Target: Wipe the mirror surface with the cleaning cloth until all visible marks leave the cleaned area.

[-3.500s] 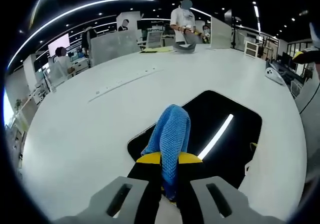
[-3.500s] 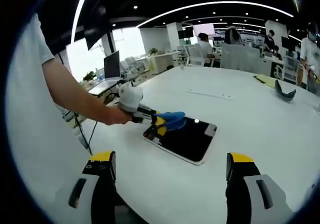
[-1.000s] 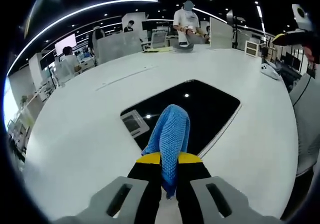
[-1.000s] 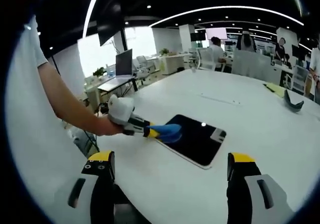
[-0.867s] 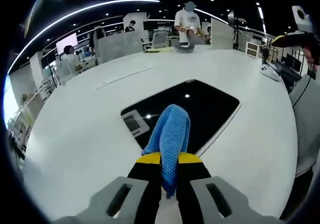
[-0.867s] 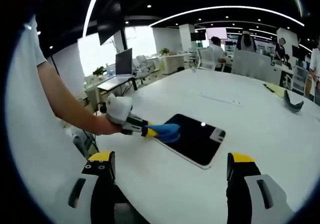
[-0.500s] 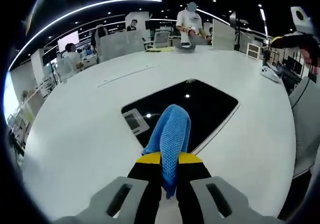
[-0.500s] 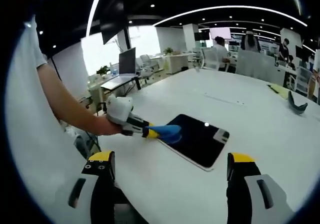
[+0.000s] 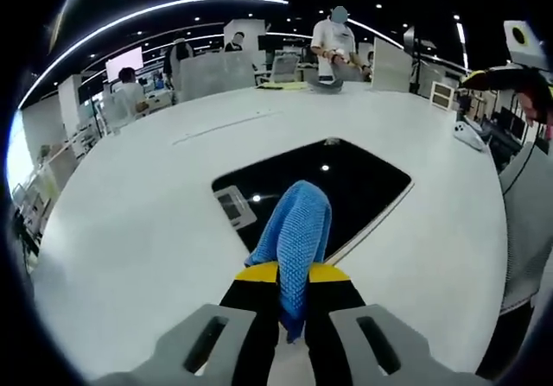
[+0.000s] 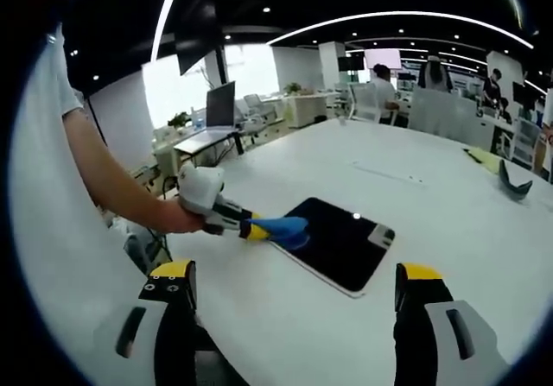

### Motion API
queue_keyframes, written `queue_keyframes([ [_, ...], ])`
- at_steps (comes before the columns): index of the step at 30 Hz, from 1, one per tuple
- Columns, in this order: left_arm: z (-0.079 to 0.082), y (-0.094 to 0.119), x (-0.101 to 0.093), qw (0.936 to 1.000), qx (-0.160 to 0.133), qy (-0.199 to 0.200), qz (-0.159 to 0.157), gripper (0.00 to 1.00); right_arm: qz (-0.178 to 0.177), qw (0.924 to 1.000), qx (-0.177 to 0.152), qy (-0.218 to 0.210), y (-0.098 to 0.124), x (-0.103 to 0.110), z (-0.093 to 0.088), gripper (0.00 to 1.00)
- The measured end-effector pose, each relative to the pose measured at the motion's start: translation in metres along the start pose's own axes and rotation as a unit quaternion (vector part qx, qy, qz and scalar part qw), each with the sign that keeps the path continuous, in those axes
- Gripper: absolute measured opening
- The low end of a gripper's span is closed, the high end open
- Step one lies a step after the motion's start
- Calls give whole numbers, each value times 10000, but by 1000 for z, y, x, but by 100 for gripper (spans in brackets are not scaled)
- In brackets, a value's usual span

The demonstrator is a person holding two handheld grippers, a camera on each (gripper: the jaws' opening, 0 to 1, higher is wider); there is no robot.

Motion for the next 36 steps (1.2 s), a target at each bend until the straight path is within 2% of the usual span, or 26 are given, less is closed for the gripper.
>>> queue_keyframes([
  [25,6,1,1,9985,508,-140,-147,7,41,9998,-118,-125,1,-8,-4,95],
  [29,5,12,3,9986,479,-163,-137,7,41,9997,-151,-164,2,-10,-5,95],
  [36,11,35,14,9997,245,-10,24,7,51,9996,-188,-210,-1,-12,-7,95],
])
Point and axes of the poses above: the point that each gripper's makers call its tool centre point, and the gripper's own axes: y roughly backward along the fingers, x roughly to its left, z roughly out of its top, the point moved 5 cm from there along y, roughly backward along the fingers, and after that the axes turned 2 degrees about x, right-handed, at the moved point
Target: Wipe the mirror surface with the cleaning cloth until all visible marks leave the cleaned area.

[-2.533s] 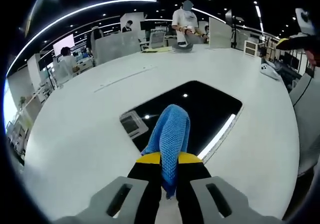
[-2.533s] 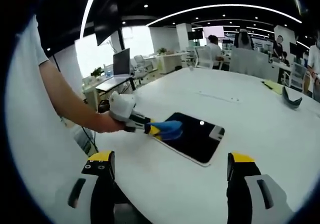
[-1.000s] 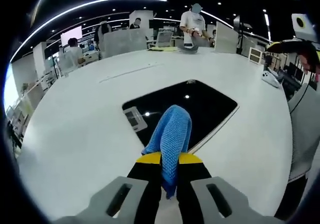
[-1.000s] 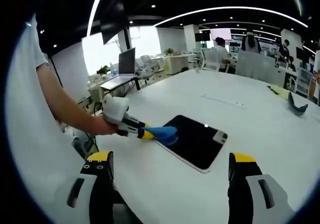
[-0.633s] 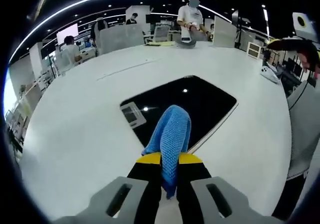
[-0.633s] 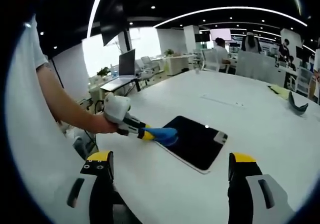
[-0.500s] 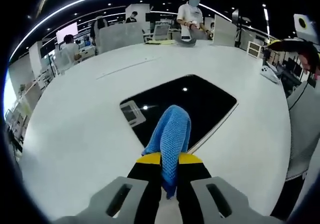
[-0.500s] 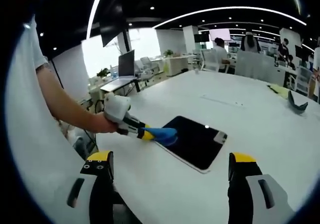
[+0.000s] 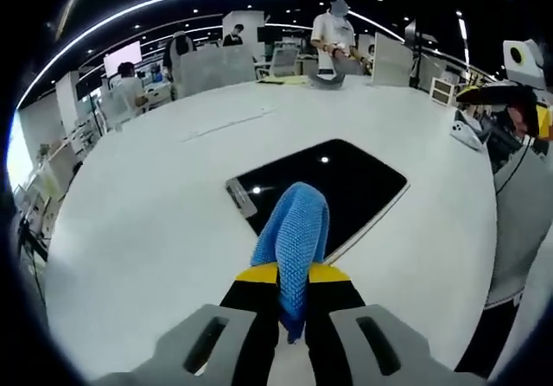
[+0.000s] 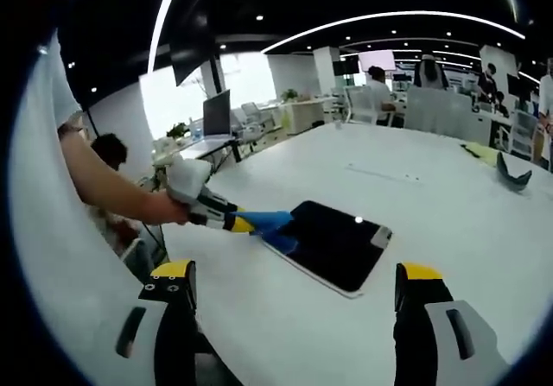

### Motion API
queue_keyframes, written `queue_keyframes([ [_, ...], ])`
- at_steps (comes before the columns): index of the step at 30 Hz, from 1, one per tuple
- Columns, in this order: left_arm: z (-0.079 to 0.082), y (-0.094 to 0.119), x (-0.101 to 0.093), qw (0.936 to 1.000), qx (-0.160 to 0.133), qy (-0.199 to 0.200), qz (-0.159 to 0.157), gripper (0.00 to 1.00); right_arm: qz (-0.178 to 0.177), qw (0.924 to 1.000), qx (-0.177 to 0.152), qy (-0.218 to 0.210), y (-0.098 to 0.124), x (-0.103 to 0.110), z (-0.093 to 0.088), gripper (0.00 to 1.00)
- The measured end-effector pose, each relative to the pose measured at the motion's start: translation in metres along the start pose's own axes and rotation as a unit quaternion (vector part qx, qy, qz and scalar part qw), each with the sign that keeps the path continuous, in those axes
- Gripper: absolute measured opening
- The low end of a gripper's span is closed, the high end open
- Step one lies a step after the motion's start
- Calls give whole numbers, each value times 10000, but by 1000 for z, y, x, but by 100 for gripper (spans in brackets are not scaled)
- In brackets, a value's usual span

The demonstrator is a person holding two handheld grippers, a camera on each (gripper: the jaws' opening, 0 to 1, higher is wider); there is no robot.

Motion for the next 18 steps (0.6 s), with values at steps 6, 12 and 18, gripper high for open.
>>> queue_keyframes([
  [6,-7,17,6,9998,50,154,104,7,63,10000,-32,-12,-5,4,1,95],
  [12,-12,38,8,9997,-36,186,183,7,99,9999,-28,-20,-7,6,0,95],
  [18,-21,58,10,9995,-40,195,260,7,151,9999,26,-10,-9,9,-2,95],
])
Point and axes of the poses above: the point that each gripper's makers call its tool centre point, and the gripper's own axes: y roughly backward along the fingers, x roughly to its left, z roughly out of its top, the point moved 5 cm from there along y, roughly backward along the fingers, and after that the axes turned 2 degrees about x, right-handed, at the moved point
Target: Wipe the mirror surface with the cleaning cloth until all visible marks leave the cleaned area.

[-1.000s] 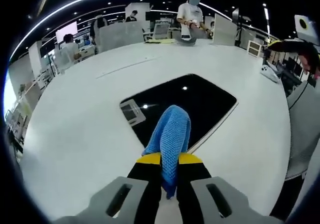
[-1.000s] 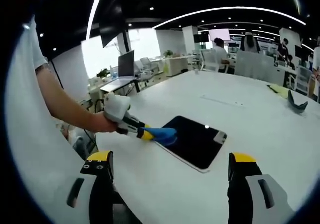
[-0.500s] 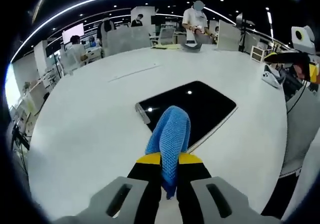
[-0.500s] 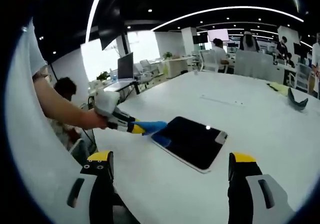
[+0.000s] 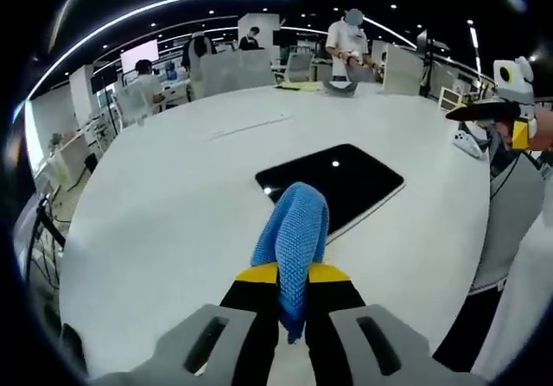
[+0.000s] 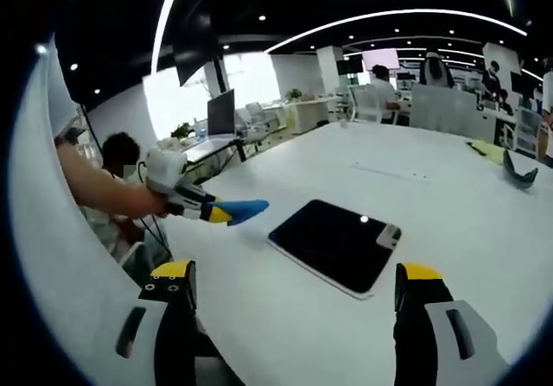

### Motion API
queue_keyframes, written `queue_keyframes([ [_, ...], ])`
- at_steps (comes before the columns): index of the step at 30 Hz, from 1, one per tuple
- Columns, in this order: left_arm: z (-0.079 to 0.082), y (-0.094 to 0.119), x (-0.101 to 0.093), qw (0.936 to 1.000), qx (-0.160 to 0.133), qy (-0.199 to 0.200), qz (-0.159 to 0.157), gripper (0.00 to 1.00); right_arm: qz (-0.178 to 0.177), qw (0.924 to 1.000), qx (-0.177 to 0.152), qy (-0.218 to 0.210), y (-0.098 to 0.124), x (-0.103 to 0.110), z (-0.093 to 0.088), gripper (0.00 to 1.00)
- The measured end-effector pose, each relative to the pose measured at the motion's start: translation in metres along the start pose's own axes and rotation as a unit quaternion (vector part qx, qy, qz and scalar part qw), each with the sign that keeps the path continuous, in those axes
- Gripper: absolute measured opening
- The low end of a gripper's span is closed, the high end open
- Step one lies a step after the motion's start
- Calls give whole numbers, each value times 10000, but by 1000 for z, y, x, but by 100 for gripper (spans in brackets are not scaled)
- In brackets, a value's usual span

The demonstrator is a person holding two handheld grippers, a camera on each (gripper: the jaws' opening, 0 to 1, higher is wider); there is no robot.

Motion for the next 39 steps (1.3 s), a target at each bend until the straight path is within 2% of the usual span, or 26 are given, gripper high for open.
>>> queue_keyframes([
  [10,-37,22,-4,9997,131,187,71,7,139,9998,102,98,-8,6,1,95],
  [19,-64,33,-9,9988,241,411,134,7,272,9992,220,189,-14,12,2,95],
  [28,-83,30,-11,9975,378,533,256,7,339,9985,327,272,-13,16,1,95],
  [33,-96,25,-12,9970,519,462,332,7,340,9983,385,284,-13,17,-1,95],
  [39,-98,25,-13,9976,402,406,395,7,342,9981,418,309,-12,17,0,95],
])
Point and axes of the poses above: the point that each gripper's makers call its tool centre point, and the gripper's own axes: y roughly backward along the fingers, x roughly to its left, z roughly out of its top, the point moved 5 cm from there along y, roughly backward along the fingers, and after that the axes turned 2 degrees about x, right-handed, at the moved point
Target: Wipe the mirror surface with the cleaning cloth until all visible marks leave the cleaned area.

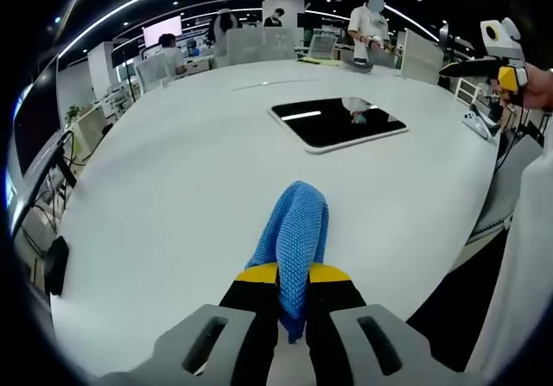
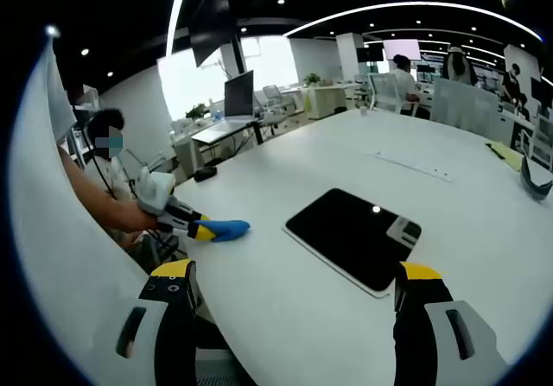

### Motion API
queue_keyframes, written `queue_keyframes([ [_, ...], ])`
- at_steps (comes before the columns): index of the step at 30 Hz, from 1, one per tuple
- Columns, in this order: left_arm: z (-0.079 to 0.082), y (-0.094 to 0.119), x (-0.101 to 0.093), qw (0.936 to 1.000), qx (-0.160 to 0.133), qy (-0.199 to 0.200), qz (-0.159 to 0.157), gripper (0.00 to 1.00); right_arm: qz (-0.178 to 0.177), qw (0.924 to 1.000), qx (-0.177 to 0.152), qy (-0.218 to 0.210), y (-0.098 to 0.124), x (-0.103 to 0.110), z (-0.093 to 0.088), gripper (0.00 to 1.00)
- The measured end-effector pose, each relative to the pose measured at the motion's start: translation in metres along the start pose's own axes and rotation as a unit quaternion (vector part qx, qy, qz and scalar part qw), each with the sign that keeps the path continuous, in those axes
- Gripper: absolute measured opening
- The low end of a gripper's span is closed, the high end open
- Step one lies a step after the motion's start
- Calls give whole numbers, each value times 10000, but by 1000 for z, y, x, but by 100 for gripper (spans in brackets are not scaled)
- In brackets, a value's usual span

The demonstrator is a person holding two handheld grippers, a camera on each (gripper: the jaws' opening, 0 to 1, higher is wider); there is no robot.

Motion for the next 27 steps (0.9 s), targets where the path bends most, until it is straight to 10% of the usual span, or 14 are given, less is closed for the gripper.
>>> queue_keyframes([
  [15,3,-1,11,9997,-30,-215,102,21,20,10000,7,21,-2,0,4,95],
  [27,3,-3,16,9978,-266,-420,-450,24,15,10000,60,0,-2,0,2,95],
])
Point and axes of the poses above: the point that each gripper's makers call its tool centre point, and the gripper's own axes: y roughly backward along the fingers, x roughly to its left, z roughly out of its top, the point moved 5 cm from there along y, roughly backward along the fingers, and after that the axes turned 2 degrees about x, right-handed, at the moved point
